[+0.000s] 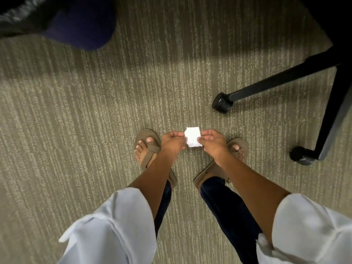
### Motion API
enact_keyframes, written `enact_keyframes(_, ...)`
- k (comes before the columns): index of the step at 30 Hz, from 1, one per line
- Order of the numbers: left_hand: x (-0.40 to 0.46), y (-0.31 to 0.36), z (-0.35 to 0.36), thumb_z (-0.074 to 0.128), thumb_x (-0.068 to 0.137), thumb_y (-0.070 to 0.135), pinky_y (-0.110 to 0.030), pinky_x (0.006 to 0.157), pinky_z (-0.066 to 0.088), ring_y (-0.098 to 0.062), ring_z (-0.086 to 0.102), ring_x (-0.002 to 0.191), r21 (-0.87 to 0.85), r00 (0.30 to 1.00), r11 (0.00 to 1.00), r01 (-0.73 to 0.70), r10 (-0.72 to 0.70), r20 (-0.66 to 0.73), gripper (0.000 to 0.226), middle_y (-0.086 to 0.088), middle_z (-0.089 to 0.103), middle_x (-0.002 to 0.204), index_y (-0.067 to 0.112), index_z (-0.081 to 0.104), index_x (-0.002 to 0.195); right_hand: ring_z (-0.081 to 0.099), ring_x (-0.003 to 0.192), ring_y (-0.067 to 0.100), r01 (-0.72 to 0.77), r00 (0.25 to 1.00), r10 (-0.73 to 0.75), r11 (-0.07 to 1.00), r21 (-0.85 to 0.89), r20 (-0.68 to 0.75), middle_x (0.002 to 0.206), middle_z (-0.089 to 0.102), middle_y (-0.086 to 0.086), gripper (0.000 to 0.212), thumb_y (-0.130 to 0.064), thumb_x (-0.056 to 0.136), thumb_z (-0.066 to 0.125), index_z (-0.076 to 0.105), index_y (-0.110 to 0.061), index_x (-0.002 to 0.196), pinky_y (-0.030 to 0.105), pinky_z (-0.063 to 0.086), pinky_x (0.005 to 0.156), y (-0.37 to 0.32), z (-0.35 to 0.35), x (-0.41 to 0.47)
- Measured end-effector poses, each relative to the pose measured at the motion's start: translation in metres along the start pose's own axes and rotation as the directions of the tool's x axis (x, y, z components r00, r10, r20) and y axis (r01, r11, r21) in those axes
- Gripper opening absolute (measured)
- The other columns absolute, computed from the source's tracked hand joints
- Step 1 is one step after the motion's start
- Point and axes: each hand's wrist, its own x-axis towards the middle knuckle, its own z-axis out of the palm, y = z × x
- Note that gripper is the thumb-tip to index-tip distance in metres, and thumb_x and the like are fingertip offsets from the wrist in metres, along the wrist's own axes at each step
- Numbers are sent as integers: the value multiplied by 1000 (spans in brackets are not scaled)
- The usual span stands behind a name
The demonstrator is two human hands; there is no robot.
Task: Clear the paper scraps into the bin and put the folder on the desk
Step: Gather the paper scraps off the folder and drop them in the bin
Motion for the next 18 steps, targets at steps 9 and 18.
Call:
enact_keyframes(9,-132,118,-62,74,81,-7,-24,54,57,-23,67,68,-173,956,975,-139,178,234,24,-7,77,79,3,66,101,68,79,13,40,972,-110,947,318,206,102,76,9,22,-13,86,77,64,-15,104,25,51,63,-125,-27,-120)
enact_keyframes(18,-246,321,-152,70,83,-3,-27,54,58,-17,72,64,-441,830,778,-448,545,117,10,-9,77,79,7,68,85,70,105,26,60,911,-335,689,723,243,119,74,12,75,-71,81,58,61,-11,125,38,54,80,-351,-16,-240)
